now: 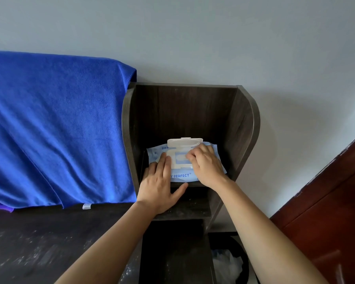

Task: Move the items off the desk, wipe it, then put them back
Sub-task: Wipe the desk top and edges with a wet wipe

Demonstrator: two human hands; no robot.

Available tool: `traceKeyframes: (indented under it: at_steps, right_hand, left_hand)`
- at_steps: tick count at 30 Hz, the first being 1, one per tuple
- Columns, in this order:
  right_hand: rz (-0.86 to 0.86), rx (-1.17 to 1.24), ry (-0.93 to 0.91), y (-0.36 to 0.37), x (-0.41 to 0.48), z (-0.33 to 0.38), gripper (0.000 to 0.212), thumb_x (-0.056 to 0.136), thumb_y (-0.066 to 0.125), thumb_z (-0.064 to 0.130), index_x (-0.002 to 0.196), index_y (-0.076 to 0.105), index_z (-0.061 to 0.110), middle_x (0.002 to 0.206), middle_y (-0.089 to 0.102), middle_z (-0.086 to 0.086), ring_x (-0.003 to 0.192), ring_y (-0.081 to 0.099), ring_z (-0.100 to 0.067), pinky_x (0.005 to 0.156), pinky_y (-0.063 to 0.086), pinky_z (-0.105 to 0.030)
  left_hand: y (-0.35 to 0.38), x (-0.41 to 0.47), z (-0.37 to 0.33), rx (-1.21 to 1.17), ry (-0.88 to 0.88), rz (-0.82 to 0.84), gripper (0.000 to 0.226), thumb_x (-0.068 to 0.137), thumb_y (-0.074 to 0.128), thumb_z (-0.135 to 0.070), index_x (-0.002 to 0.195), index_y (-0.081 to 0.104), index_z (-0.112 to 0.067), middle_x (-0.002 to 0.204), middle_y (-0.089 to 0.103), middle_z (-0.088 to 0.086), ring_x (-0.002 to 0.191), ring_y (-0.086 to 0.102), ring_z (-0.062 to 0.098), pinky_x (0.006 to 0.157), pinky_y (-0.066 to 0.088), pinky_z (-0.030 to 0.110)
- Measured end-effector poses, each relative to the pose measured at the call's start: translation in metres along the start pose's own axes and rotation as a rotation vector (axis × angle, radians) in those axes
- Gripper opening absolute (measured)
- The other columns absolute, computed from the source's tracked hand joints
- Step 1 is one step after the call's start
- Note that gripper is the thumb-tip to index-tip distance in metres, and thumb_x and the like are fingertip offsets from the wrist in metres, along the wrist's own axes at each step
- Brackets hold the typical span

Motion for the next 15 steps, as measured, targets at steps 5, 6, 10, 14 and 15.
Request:
traceKeyframes:
  at_steps: [5, 6, 10, 14, 15]
  right_hand:
    - [-0.014, 0.329, 0.118, -0.002, -0.009, -0.004, 0.03, 0.106, 0.043, 0.032, 0.117, 0.06, 0.01, 0.113, 0.047, 0.008, 0.117, 0.048, -0.017, 0.097, 0.045, -0.031]
    - [-0.023, 0.347, 0.126, -0.001, -0.011, -0.005, 0.028, 0.106, 0.045, 0.034, 0.116, 0.06, 0.012, 0.112, 0.046, 0.009, 0.115, 0.049, -0.016, 0.095, 0.046, -0.029]
    - [-0.06, 0.441, 0.126, -0.001, -0.012, -0.008, 0.032, 0.098, 0.058, 0.046, 0.119, 0.058, 0.023, 0.119, 0.05, 0.011, 0.115, 0.052, -0.009, 0.09, 0.051, -0.026]
    - [-0.096, 0.363, 0.092, 0.001, -0.012, -0.004, 0.03, 0.096, 0.062, 0.045, 0.113, 0.065, 0.02, 0.122, 0.054, 0.007, 0.115, 0.051, -0.01, 0.086, 0.047, -0.021]
    - [-0.11, 0.35, 0.088, 0.002, -0.013, -0.004, 0.027, 0.097, 0.061, 0.042, 0.11, 0.066, 0.018, 0.121, 0.055, 0.005, 0.114, 0.051, -0.011, 0.084, 0.046, -0.018]
  left_hand:
    - [0.0, 0.001, 0.0, -0.004, -0.001, 0.01, 0.094, 0.085, 0.036, -0.075, 0.148, 0.03, -0.006, 0.153, 0.038, 0.014, 0.124, 0.047, 0.032, 0.102, 0.043, 0.045]
    - [0.0, 0.001, 0.0, -0.009, 0.0, 0.012, 0.094, 0.086, 0.037, -0.075, 0.148, 0.03, -0.006, 0.153, 0.038, 0.014, 0.125, 0.047, 0.032, 0.102, 0.043, 0.045]
    - [0.0, 0.0, 0.0, -0.011, -0.001, 0.019, 0.094, 0.086, 0.036, -0.075, 0.149, 0.029, -0.006, 0.153, 0.037, 0.014, 0.126, 0.046, 0.032, 0.103, 0.042, 0.045]
    - [0.0, 0.0, 0.0, -0.016, -0.001, 0.02, 0.093, 0.085, 0.038, -0.074, 0.149, 0.03, -0.006, 0.153, 0.038, 0.014, 0.125, 0.047, 0.032, 0.102, 0.042, 0.046]
    - [0.0, 0.0, 0.0, -0.015, 0.0, 0.022, 0.093, 0.085, 0.038, -0.074, 0.148, 0.03, -0.006, 0.153, 0.038, 0.014, 0.125, 0.047, 0.032, 0.102, 0.042, 0.046]
Point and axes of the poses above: each hand's wrist, its own x-axis towards the middle knuckle, its own y-axis out of the palm, z = x × y, the point moved 4 cm from there along x, towards the middle knuckle
